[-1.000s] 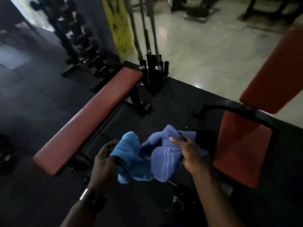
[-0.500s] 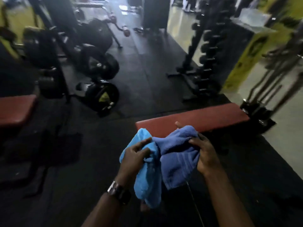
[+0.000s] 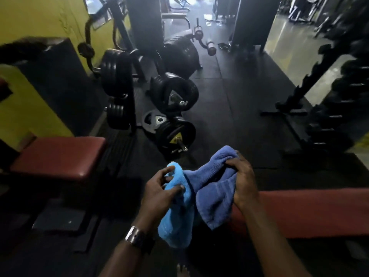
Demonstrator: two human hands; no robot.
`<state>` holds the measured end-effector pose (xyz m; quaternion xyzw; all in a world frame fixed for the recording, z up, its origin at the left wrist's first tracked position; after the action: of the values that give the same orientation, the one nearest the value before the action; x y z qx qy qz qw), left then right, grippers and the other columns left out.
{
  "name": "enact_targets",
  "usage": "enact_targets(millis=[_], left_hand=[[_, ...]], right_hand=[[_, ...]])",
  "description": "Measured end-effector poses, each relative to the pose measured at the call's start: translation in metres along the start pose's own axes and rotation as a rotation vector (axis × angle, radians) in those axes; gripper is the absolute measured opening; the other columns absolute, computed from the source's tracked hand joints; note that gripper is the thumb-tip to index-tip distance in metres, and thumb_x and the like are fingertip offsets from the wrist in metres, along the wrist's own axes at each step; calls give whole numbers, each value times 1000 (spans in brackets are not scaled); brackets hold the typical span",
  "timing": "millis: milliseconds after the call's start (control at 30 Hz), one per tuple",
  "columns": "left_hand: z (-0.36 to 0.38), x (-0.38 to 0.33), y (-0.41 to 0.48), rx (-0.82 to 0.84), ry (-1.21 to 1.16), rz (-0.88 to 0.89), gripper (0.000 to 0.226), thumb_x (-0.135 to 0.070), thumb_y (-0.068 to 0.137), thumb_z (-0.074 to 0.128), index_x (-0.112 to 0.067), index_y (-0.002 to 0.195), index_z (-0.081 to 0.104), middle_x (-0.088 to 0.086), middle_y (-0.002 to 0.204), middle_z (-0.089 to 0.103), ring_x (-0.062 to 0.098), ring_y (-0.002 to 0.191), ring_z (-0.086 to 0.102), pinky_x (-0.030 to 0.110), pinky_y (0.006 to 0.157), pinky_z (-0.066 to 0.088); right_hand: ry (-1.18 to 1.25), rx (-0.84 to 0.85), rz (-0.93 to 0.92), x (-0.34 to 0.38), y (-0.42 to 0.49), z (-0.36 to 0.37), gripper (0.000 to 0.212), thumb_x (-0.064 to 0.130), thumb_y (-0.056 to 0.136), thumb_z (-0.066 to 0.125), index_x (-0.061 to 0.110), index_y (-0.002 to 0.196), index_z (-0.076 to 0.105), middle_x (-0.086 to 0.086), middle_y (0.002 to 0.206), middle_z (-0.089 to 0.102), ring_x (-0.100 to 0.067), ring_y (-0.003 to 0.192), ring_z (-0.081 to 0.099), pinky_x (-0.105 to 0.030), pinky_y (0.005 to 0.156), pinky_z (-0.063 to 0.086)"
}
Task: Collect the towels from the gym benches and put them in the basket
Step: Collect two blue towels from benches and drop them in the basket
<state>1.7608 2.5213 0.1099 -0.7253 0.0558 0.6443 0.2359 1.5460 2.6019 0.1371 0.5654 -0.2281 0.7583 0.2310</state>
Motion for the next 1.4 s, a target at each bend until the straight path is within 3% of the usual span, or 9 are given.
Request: enact_targets(millis=[67, 233, 433, 700, 833, 933, 1100, 1233, 1400], left_hand=[[-4, -2, 36, -2, -36, -42, 52, 3, 76, 77, -30, 114, 64, 1, 96, 73, 17, 81, 74, 31, 65, 62], [13, -13, 119, 73, -46, -79, 23, -18, 78, 79, -25, 101, 77, 7, 91, 79, 28, 86, 76, 52, 83, 59], [58, -70, 269, 159, -69, 57, 16, -18, 78, 80, -29, 90, 78, 4, 87, 78, 21, 76, 76, 28, 59, 57], [154, -150, 431, 370, -54, 161, 17, -17, 80, 78, -28, 93, 77, -1, 90, 79, 18, 82, 75, 24, 64, 57], [217, -186, 500, 407, -29, 247, 17, -14, 81, 78, -21, 97, 77, -4, 93, 78, 16, 89, 74, 28, 76, 60], [266, -206, 553, 418, 2, 285, 19, -16, 83, 76, -20, 101, 76, -2, 97, 78, 18, 93, 74, 41, 86, 59], [353, -240, 655, 411, 41, 311, 21, -29, 80, 76, -27, 101, 76, -4, 98, 78, 19, 95, 74, 49, 88, 58], [422, -260, 726, 442, -45, 188, 28, -36, 75, 74, -22, 99, 74, 13, 99, 76, 38, 96, 71, 60, 87, 55], [483, -267, 802, 314, -230, 56, 19, -7, 92, 55, -22, 93, 66, 3, 86, 70, 17, 77, 64, 29, 68, 55]], right_hand=[[8, 13, 5, -1, 37, 20, 25, 26, 73, 58, 6, 86, 64, -15, 86, 61, -29, 87, 58, -50, 85, 45], [35, -30, 0, 1, 108, 27, 21, 22, 73, 59, 5, 83, 65, -16, 83, 61, -29, 83, 58, -45, 80, 46], [36, -98, -118, 26, 228, 14, 35, 13, 85, 48, -15, 104, 55, -22, 95, 59, -35, 89, 56, -46, 81, 45], [207, -88, -174, 75, 361, 2, 30, 10, 85, 43, -14, 100, 53, -26, 94, 54, -36, 87, 52, -45, 80, 43], [163, -143, -243, 99, 432, -38, 43, 7, 77, 38, -22, 108, 45, -36, 99, 52, -40, 90, 49, -48, 81, 40], [186, -189, -166, 99, 491, -76, 57, 8, 65, 39, -14, 117, 49, -28, 104, 56, -39, 95, 53, -46, 82, 44], [201, -203, -128, 113, 607, -149, 42, 3, 61, 45, 5, 97, 67, -13, 91, 69, -25, 84, 66, -30, 70, 53], [14, -305, -114, 129, 700, -205, 32, 1, 69, 54, 18, 86, 75, -8, 81, 71, -27, 80, 66, -30, 70, 54], [-44, -280, -146, 157, 806, -241, 34, 3, 75, 53, 27, 82, 76, 6, 75, 74, -7, 72, 69, -18, 63, 53]])
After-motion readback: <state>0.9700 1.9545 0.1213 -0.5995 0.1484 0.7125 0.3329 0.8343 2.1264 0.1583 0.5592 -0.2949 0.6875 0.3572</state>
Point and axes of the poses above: each hand's wrist, its own y-axis towards the middle knuckle, its own z-axis out of the palm, x = y × z, the point moved 9 cm from there along y, towards the middle knuckle
